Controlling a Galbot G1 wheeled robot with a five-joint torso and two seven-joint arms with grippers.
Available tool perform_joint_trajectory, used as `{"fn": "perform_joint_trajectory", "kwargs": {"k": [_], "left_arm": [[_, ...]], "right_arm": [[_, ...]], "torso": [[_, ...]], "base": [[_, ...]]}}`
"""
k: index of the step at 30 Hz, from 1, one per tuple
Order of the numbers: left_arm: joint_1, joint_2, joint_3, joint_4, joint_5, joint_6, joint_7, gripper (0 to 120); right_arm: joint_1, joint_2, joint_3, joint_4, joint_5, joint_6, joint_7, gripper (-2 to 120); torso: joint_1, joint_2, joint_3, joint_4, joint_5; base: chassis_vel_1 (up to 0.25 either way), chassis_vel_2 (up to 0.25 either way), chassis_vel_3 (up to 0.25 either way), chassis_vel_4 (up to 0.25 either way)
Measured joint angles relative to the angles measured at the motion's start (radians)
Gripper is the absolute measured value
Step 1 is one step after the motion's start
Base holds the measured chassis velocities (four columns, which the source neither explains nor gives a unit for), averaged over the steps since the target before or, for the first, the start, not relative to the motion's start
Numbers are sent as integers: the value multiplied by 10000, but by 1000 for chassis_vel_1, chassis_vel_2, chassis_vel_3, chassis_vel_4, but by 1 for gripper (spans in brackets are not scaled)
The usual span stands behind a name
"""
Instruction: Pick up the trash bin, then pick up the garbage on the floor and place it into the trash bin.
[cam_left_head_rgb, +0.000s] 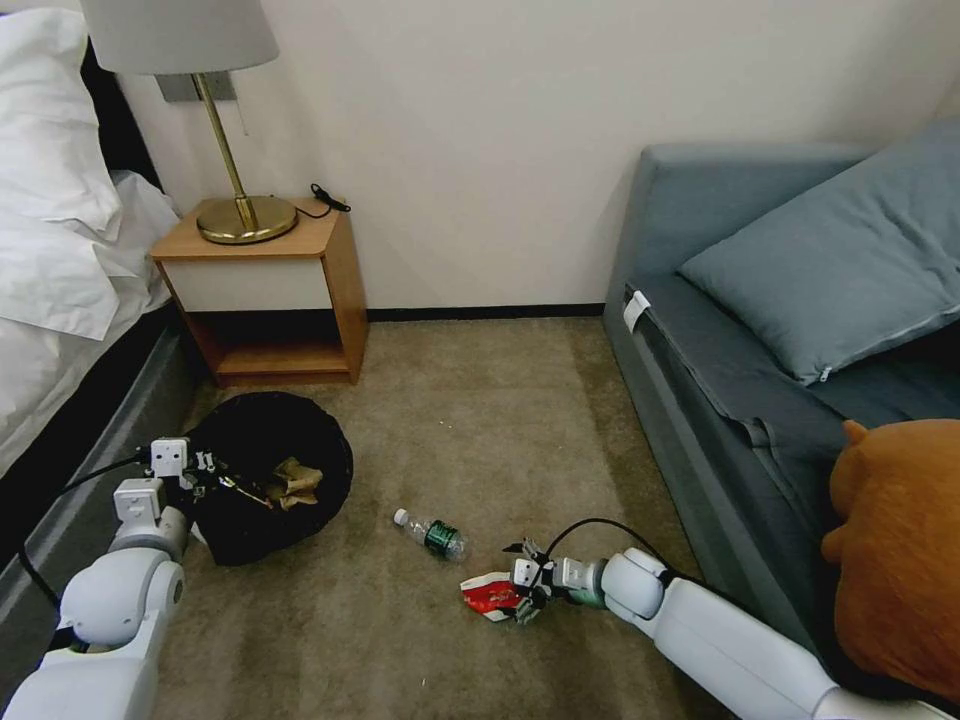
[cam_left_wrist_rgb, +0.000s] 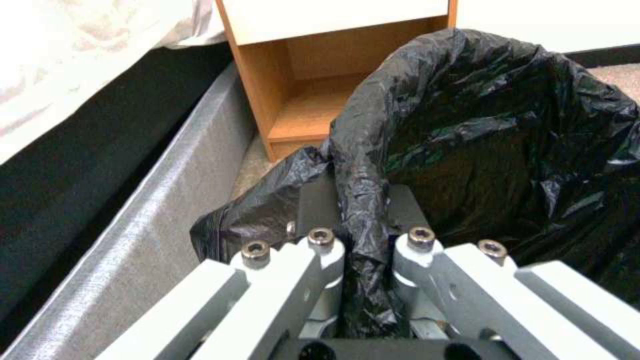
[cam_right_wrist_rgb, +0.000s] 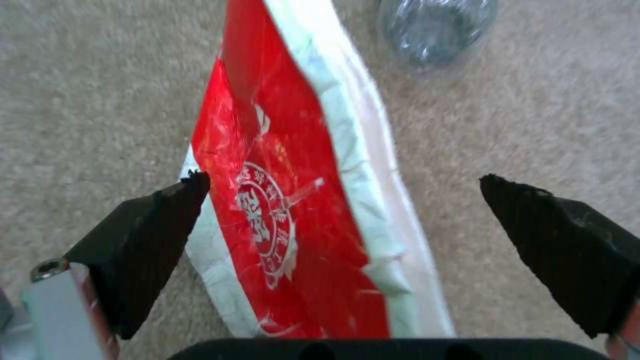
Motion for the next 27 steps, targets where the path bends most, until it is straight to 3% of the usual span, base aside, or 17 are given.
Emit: {"fn": "perform_joint_trajectory", "kwargs": {"k": [5, 8, 10, 14, 16, 27], "left_arm": [[68, 22, -13, 28, -35, -50, 27, 4], [74, 24, -13, 54, -38, -67, 30, 4], [69, 29, -9, 78, -40, -84, 33, 4], [60, 29, 2, 103, -40, -92, 36, 4], [60, 22, 15, 113, -35, -97, 38, 4], [53, -33, 36, 130, 33, -108, 42, 4]], "right_arm": [[82, 350, 146, -572, -80, 275, 32, 98], [83, 400, 206, -726, -82, 448, 20, 88], [43, 395, 256, -770, -83, 552, 19, 77], [2, 409, 299, -803, -74, 651, 34, 67], [-26, 412, 310, -800, -41, 708, 77, 55], [-108, 126, 584, -469, 93, 778, 249, 16]], "torso": [[0, 0, 0, 1, -1], [0, 0, 0, 0, -1], [0, 0, 0, -1, 0], [0, 0, 0, -1, -1], [0, 0, 0, 0, 0], [-1, 0, 0, 0, 0]], "base": [[0, 0, 0, 0], [0, 0, 0, 0], [0, 0, 0, 0], [0, 0, 0, 0], [0, 0, 0, 0], [0, 0, 0, 0]]}}
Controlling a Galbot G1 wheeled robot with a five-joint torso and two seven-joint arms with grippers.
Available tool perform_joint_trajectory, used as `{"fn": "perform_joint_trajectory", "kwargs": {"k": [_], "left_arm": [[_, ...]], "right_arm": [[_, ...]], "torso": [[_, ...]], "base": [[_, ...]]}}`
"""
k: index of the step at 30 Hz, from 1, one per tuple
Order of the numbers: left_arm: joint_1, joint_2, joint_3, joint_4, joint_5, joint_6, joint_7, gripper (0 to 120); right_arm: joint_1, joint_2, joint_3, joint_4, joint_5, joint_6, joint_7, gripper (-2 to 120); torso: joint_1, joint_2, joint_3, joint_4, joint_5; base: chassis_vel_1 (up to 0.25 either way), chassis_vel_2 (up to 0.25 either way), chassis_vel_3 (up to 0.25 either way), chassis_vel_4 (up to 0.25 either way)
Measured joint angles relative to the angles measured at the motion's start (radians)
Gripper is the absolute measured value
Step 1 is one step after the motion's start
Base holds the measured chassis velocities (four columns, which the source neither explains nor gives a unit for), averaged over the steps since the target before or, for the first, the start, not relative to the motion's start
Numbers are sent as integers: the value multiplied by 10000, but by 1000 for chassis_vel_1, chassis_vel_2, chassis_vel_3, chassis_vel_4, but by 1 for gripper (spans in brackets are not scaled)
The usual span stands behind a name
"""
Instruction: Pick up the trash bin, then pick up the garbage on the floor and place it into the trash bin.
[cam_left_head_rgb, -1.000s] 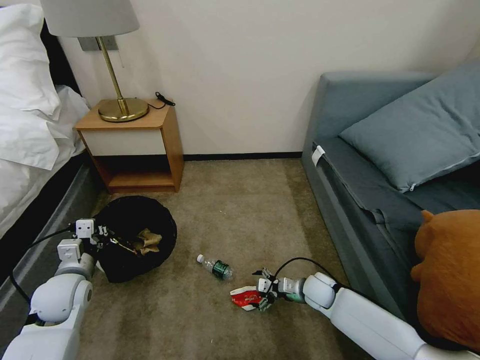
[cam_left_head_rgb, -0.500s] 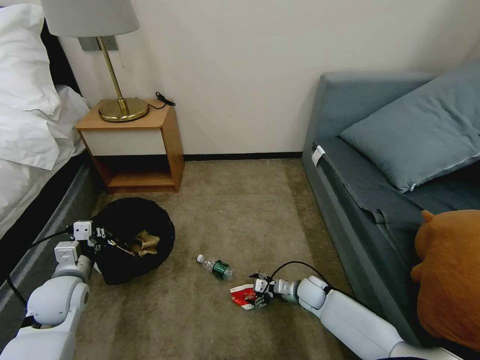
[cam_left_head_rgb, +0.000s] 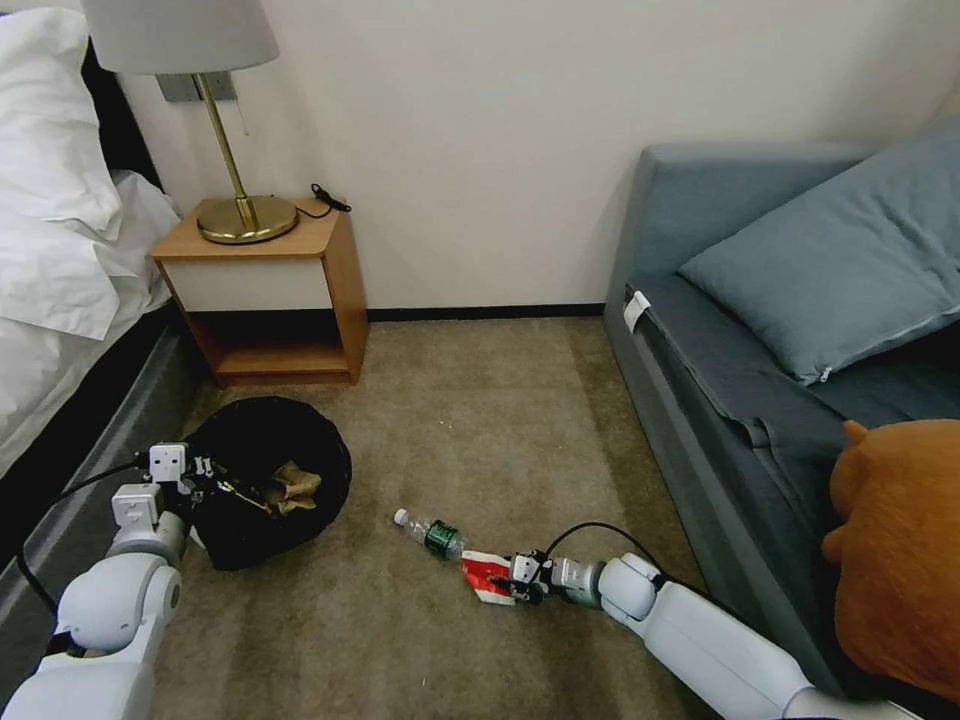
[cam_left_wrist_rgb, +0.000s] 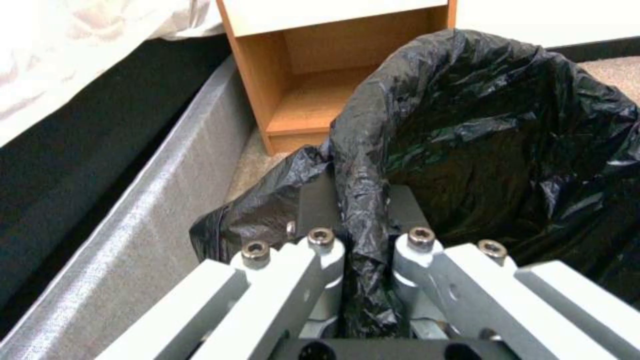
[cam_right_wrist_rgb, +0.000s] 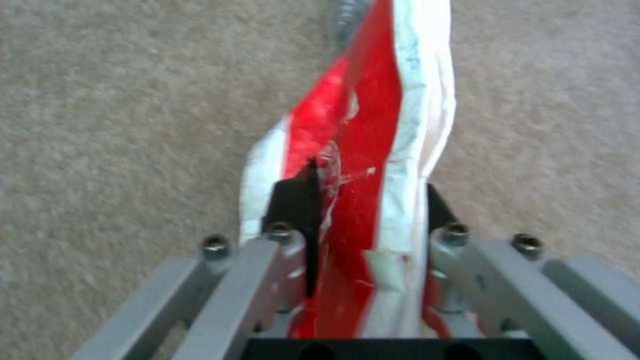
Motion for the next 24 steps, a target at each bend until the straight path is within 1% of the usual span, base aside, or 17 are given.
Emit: {"fn": "perform_joint_trajectory", "kwargs": {"k": [1, 2, 4, 7, 10, 14, 17, 18, 20, 21, 23, 24], "left_arm": [[-1, -3, 4, -2, 3, 0, 0, 4], [-1, -3, 4, -2, 3, 0, 0, 4], [-1, -9, 20, -25, 18, 0, 0, 4], [5, -10, 32, -49, 27, 0, 0, 4], [81, 7, 58, -92, 32, -16, 0, 4], [133, 41, 81, -115, 36, -27, -1, 4], [143, 73, 121, -231, 38, -28, -1, 4], [143, 73, 121, -231, 38, -28, -1, 4], [143, 100, 130, -308, 34, -27, -1, 4], [143, 100, 130, -308, 34, -27, -1, 4], [158, 106, 152, -334, 33, -23, -6, 4], [158, 106, 152, -334, 33, -23, -6, 4]], "right_arm": [[-12, -80, 85, 122, 42, 0, 21, 10], [-12, -80, 85, 122, 42, 0, 21, 10], [-14, -251, 243, 385, 111, -6, 66, 1], [5, -358, 334, 571, 181, -29, 99, 0], [203, -704, 553, 1156, 472, -170, 217, 0], [425, -958, 643, 1576, 698, -298, 252, 0], [928, -1268, 784, 2381, 1020, -480, 325, 0], [928, -1268, 784, 2381, 1020, -480, 325, 0], [1404, -1459, 744, 2881, 1331, -599, 406, 0], [1404, -1459, 744, 2881, 1331, -599, 406, 0], [1981, -1680, 552, 3325, 1733, -806, 450, 0], [1981, -1680, 552, 3325, 1733, -806, 450, 0]], "torso": [[0, 0, 0, -1, 0], [0, 0, 0, -1, 0], [1, 0, 0, 0, 0], [1, 0, 0, -1, 0], [0, 0, 0, -1, 0], [0, 0, 0, 0, 0], [0, 0, 0, -1, 0], [0, 0, 0, -1, 0], [0, 0, 0, 0, 2], [0, 0, 0, 0, 2], [0, -1, 0, 1, -1], [0, -1, 0, 1, -1]], "base": [[0, 0, 0, 0], [0, 0, 0, 0], [0, 0, 0, 0], [0, 0, 0, 0], [0, 0, 0, 0], [0, 0, 0, 0], [0, 0, 0, 0], [0, 0, 0, 0], [0, 0, 0, 0], [0, 0, 0, 0], [0, 0, 0, 0], [0, 0, 0, 0]]}}
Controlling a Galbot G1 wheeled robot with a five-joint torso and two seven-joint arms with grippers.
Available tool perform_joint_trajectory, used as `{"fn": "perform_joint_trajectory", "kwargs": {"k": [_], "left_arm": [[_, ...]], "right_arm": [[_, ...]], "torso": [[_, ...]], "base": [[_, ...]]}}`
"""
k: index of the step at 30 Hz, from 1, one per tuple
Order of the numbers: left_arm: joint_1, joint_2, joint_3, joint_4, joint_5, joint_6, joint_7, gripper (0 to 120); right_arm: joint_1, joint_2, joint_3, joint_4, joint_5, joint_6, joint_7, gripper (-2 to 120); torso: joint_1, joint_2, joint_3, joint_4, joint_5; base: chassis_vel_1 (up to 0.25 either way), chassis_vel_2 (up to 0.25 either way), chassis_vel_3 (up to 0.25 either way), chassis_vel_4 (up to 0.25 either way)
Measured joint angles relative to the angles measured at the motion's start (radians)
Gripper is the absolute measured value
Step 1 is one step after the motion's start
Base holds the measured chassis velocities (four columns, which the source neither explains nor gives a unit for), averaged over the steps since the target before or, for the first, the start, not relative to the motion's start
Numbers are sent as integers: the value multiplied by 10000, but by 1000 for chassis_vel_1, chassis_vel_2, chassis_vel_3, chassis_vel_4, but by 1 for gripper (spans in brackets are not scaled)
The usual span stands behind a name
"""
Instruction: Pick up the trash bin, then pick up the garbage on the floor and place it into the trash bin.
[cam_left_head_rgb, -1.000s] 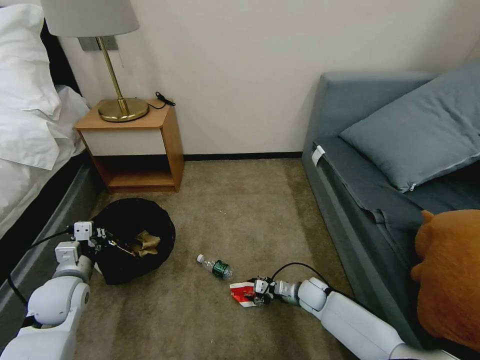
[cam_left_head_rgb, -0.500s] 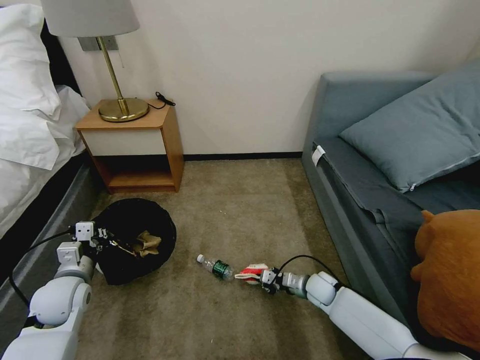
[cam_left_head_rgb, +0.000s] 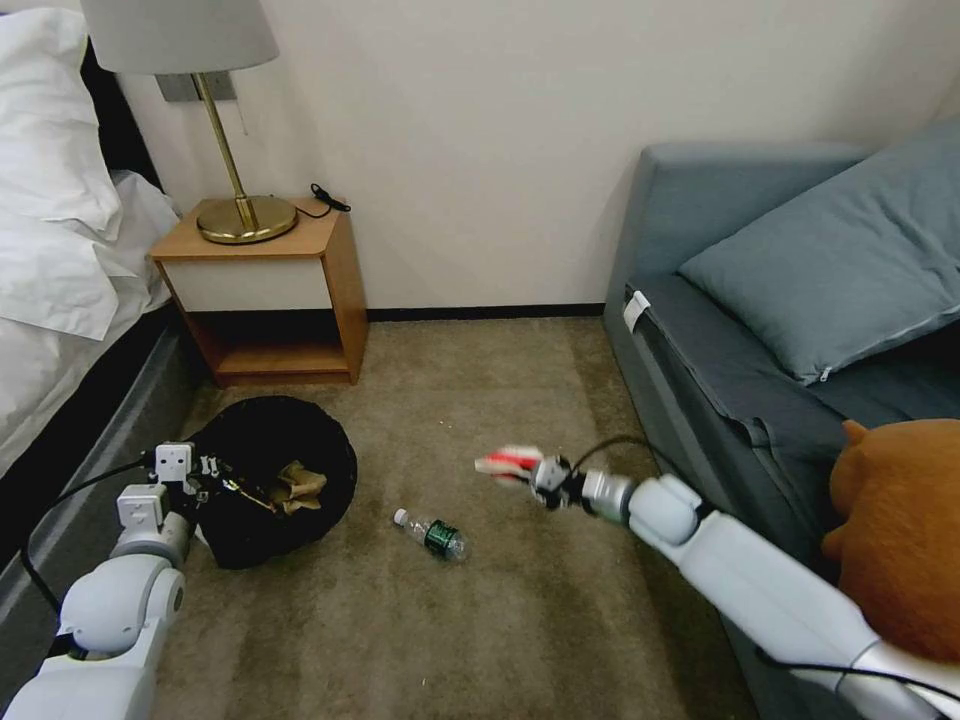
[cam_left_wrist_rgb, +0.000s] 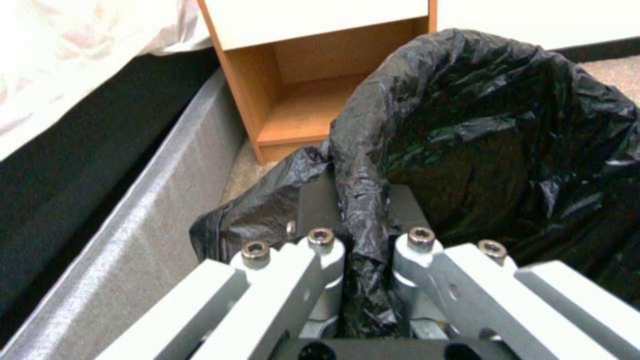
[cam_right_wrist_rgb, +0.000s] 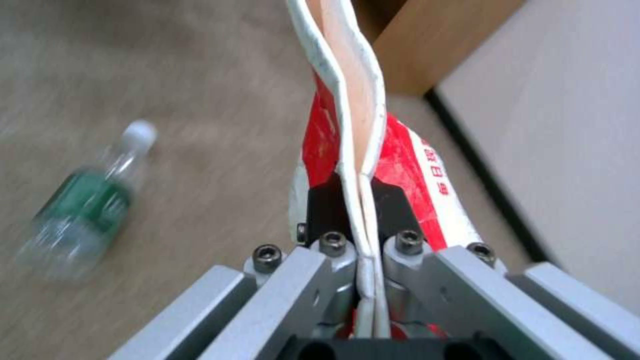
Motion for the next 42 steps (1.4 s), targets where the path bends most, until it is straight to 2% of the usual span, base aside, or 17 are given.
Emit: {"fn": "perform_joint_trajectory", "kwargs": {"k": [3, 16, 19, 21, 25, 26, 28, 29, 30, 32, 34, 35, 42], "left_arm": [[-24, -30, 29, -80, -1, 9, -22, 4], [-74, -13, 94, -279, -14, 70, -46, 4], [-117, 16, 126, -315, -39, 89, -48, 4], [-210, 4, 211, -315, -40, 129, -51, 4], [-254, -29, 271, -314, -27, 149, -51, 4], [-281, -64, 322, -306, 14, 158, -51, 4], [-281, -79, 324, -302, 23, 159, -50, 4], [-270, -110, 305, -302, 37, 158, -50, 4], [-270, -110, 305, -302, 37, 158, -50, 4], [-215, -122, 214, -359, 29, 159, -54, 4], [-190, -123, 184, -380, 24, 159, -59, 4], [-134, -124, 149, -436, 3, 159, -62, 4], [-176, -174, 138, -471, -20, 157, -67, 4]], "right_arm": [[895, -214, -327, 534, 637, -292, 29, 0], [2182, -141, -814, 1512, 1753, -1000, 193, 0], [2798, -14, -1258, 1829, 2216, -1184, 257, 0], [3443, 353, -1904, 1908, 2813, -1381, 429, 0], [3688, 649, -2230, 1833, 3036, -1443, 541, 0], [3979, 1266, -2700, 1531, 3264, -1487, 715, 0], [4052, 1508, -2834, 1410, 3299, -1487, 757, 0], [4191, 2318, -3184, 1019, 3351, -1448, 854, 0], [4191, 2318, -3184, 1019, 3351, -1448, 854, 0], [4276, 3294, -3642, 347, 3339, -1274, 1017, 0], [4276, 3512, -3731, 137, 3304, -1220, 1057, 0], [4243, 3861, -3875, -298, 3243, -1115, 1169, 0], [3974, 4700, -4166, -1604, 2929, -697, 1493, 0]], "torso": [[0, 0, 0, 0, 1], [0, 0, 1, 0, 1], [0, 0, 0, -2, -1], [0, 0, 0, -2, -1], [0, 0, 0, -2, -3], [0, 0, 0, -4, -2], [0, 0, 1, -4, -3], [0, 0, 1, 0, -2], [0, 0, 1, 0, -2], [0, 0, 1, 8, -2], [0, 1, 0, 5, -1], [0, 0, 0, 0, -3], [0, 0, 0, -2, -1]], "base": [[0, 0, 0, 0], [0, 0, 0, 0], [0, 0, 0, 0], [0, 0, 0, 0], [0, 0, 0, 0], [0, 0, 0, 0], [0, 0, 0, 0], [0, 0, 0, 0], [0, 0, 0, 0], [0, 0, 0, 0], [0, 0, 0, 0], [0, 0, 0, 0], [0, 0, 0, 0]]}}
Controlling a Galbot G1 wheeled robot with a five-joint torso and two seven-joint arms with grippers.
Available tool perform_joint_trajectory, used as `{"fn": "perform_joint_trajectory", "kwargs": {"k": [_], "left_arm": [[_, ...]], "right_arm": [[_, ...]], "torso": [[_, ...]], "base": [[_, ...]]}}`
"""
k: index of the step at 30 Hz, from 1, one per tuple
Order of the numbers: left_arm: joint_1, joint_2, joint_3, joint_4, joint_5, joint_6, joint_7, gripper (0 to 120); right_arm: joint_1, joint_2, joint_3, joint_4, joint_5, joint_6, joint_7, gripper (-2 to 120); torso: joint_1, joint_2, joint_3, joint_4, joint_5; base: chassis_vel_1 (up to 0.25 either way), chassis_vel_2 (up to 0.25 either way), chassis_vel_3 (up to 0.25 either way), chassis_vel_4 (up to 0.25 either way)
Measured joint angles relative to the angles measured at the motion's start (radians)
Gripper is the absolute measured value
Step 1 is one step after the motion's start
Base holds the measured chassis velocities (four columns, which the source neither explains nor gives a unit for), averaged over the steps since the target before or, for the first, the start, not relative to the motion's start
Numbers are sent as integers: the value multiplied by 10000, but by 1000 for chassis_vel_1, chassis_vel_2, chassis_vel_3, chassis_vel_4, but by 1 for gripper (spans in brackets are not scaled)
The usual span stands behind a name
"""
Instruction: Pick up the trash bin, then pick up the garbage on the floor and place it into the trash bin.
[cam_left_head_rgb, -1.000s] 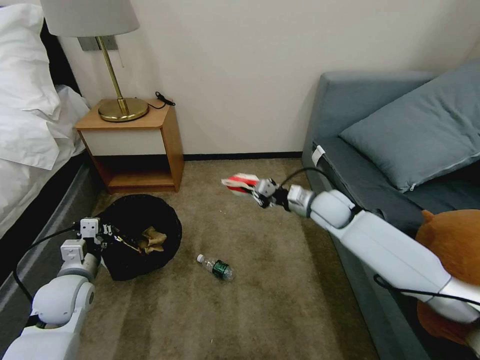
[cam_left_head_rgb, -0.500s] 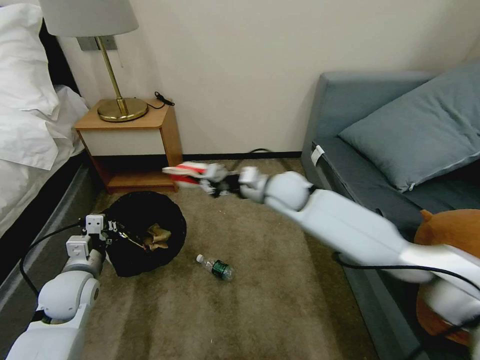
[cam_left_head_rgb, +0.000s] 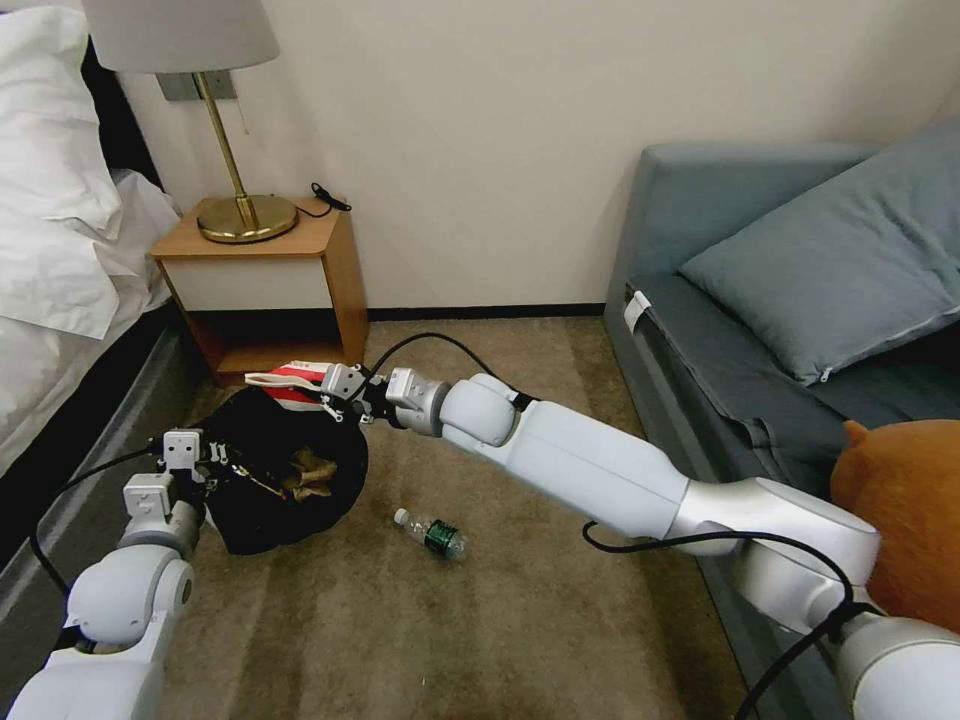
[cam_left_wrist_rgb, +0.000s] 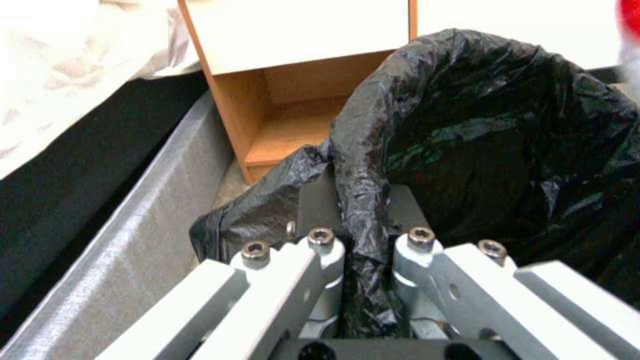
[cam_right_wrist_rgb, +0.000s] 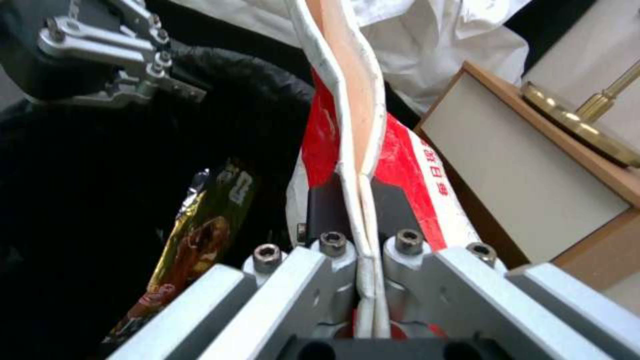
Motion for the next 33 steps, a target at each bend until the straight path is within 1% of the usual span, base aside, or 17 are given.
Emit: {"fn": "perform_joint_trajectory", "kwargs": {"k": [9, 10, 11, 14, 15, 16, 17, 19, 20, 22, 23, 25, 27, 28, 30, 31, 33], "left_arm": [[-21, -16, 2, 57, -13, -27, 0, 4], [-22, -4, -5, 74, -24, -31, 0, 4], [-22, -4, -5, 74, -24, -31, 0, 4], [-18, -11, -14, 122, -25, -51, -1, 4], [-18, -11, -14, 122, -25, -51, -1, 4], [-8, -39, -13, 124, -10, -56, 0, 4], [-8, -39, -13, 124, -10, -56, 0, 4], [6, -75, -9, 124, 16, -64, 5, 4], [6, -75, -9, 124, 16, -64, 5, 4], [16, -76, -21, 120, 19, -69, 6, 4], [16, -76, -21, 120, 19, -69, 6, 4], [23, -76, -44, 113, 20, -76, 6, 4], [60, -70, -91, 102, 20, -84, 7, 4], [60, -70, -91, 102, 20, -84, 7, 4], [85, -57, -110, 103, 20, -112, 9, 4], [85, -57, -110, 103, 20, -112, 9, 4], [102, 11, -125, 201, 20, -204, 14, 4]], "right_arm": [[-272, 408, -400, -400, -134, 108, 604, 1], [-311, 438, -444, -426, -160, 104, 677, 8], [-311, 438, -444, -426, -160, 104, 677, 8], [-366, 601, -468, -536, -247, 81, 698, 25], [-366, 601, -468, -536, -247, 81, 698, 25], [-376, 664, -480, -571, -260, 79, 702, 31], [-376, 664, -480, -571, -260, 79, 702, 31], [-386, 682, -525, -556, -265, 71, 703, 41], [-386, 682, -525, -556, -265, 71, 703, 41], [-391, 653, -537, -517, -267, 63, 704, 51], [-391, 653, -537, -517, -267, 63, 704, 51], [-397, 638, -541, -510, -271, 62, 703, 57], [-405, 628, -541, -508, -299, 60, 703, 71], [-405, 628, -541, -508, -299, 60, 703, 71], [-400, 626, -512, -511, -305, 53, 710, 82], [-400, 626, -512, -511, -305, 53, 710, 82], [-333, 566, -438, -534, -364, -50, 641, 93]], "torso": [[0, 0, -1, 1, 1], [0, 1, -1, 0, 1], [0, 1, -1, 0, 1], [0, 0, -1, 0, 2], [0, 0, -1, 0, 2], [0, 0, -1, 1, 1], [0, 0, -1, 1, 1], [0, 0, -1, 1, 1], [0, 0, -1, 1, 1], [0, 1, -1, 1, 2], [0, 1, -1, 1, 2], [0, 1, -1, 0, 2], [0, 0, -1, 1, 2], [0, 0, -1, 1, 2], [0, 1, -1, 1, 2], [0, 1, -1, 1, 2], [0, 0, -1, 1, 2]], "base": [[0, 0, 0, 0], [0, 0, 0, 0], [0, 0, 0, 0], [0, 0, 0, 0], [0, 0, 0, 0], [0, 0, 0, 0], [0, 0, 0, 0], [0, 0, 0, 0], [0, 0, 0, 0], [0, 0, 0, 0], [0, 0, 0, 0], [0, 0, 0, 0], [0, 0, 0, 0], [0, 0, 0, 0], [0, 0, 0, 0], [0, 0, 0, 0], [0, 0, 0, 0]]}}
